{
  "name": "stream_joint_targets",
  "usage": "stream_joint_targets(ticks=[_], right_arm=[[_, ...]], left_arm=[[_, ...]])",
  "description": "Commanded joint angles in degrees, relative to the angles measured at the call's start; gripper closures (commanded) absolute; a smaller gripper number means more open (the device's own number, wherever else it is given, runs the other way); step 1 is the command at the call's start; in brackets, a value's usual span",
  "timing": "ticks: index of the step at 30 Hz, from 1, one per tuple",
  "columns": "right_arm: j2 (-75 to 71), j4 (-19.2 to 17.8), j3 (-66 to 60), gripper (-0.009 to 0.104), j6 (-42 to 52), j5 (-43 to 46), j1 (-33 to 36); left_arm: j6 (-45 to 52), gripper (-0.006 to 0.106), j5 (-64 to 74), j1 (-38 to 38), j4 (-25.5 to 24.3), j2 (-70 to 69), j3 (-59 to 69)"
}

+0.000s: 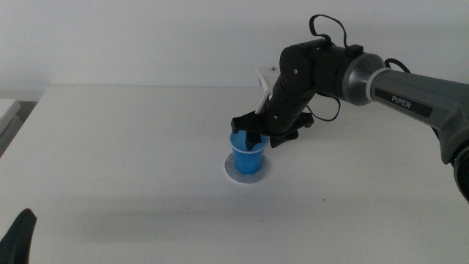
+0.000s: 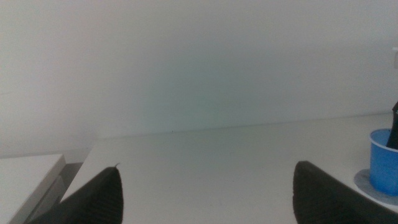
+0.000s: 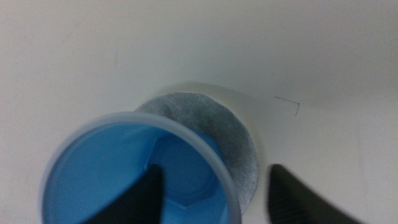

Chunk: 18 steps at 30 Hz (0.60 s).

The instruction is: Place an empty cup on a cup mat.

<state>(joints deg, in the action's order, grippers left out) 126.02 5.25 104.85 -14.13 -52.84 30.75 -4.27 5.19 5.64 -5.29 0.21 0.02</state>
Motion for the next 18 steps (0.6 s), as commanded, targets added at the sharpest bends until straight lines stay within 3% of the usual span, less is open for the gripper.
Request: stream_joint_targets(ticks=[1, 5, 8, 18], right_arm=[[-0.1, -0.7, 0.3, 0.045, 0.6, 0.4, 0.1], [-0.4, -0.7, 0.7, 0.022, 1.6, 0.5, 0.1], [-1.8, -0.7, 1.0, 0.011, 2.6, 0.8, 0.1], [-13.6, -2.3, 1.0, 0.010, 3.6, -1.2, -1.7]], left_arm=[[-0.2, 0.007, -0.3, 0.2, 0.2, -0.2, 0.0], [-0.2, 0.007, -0.3, 0.2, 0.2, -0.2, 0.0], [-0.2, 0.007, -0.3, 0.2, 0.2, -0.2, 0.0], [-0.2, 0.007, -0.3, 0.2, 0.2, -0.2, 0.0]])
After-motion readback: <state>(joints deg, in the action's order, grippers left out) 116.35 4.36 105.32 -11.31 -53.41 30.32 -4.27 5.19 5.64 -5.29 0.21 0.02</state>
